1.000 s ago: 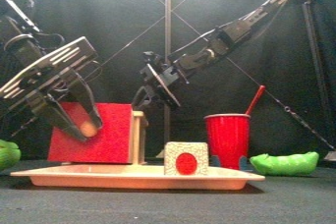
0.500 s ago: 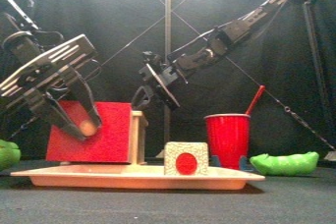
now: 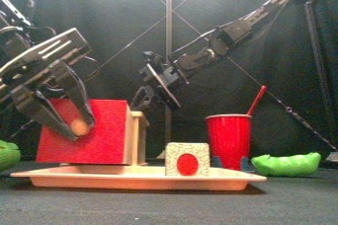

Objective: Open drawer

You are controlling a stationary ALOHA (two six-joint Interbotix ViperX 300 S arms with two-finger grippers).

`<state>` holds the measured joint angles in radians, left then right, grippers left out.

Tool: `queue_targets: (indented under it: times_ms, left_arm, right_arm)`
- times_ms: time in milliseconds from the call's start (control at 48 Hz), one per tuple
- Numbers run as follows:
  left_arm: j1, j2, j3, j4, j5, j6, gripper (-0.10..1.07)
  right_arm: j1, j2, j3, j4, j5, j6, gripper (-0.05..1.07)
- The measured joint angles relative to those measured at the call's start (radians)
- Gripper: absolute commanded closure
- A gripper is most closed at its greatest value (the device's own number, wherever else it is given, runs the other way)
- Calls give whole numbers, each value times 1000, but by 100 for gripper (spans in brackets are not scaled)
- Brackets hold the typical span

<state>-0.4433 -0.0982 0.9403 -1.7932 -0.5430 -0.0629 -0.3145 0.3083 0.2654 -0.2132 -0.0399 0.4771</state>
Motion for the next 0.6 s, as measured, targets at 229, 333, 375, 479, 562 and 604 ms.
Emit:
queue_targets:
  times_ms: [229, 333, 375, 479, 562, 604]
  left_arm:
    - [0, -3, 3, 2, -11, 2, 6]
    - [0, -9, 3, 5, -11, 0, 2]
    - [0, -14, 2, 3, -11, 0, 2]
    - [-5, -25, -5, 5, -2, 2, 2]
    - [-12, -37, -3, 5, 3, 2, 2]
    - [-15, -44, -5, 6, 3, 2, 2]
  right_arm:
    - [0, 0, -2, 0, 0, -2, 69]
    - [0, -2, 0, 0, -2, -2, 69]
    - [0, 0, -2, 0, 0, 0, 69]
    - [0, 0, 0, 0, 0, -2, 69]
    - [0, -2, -2, 0, 0, -2, 69]
    - [0, 0, -2, 0, 0, 0, 69]
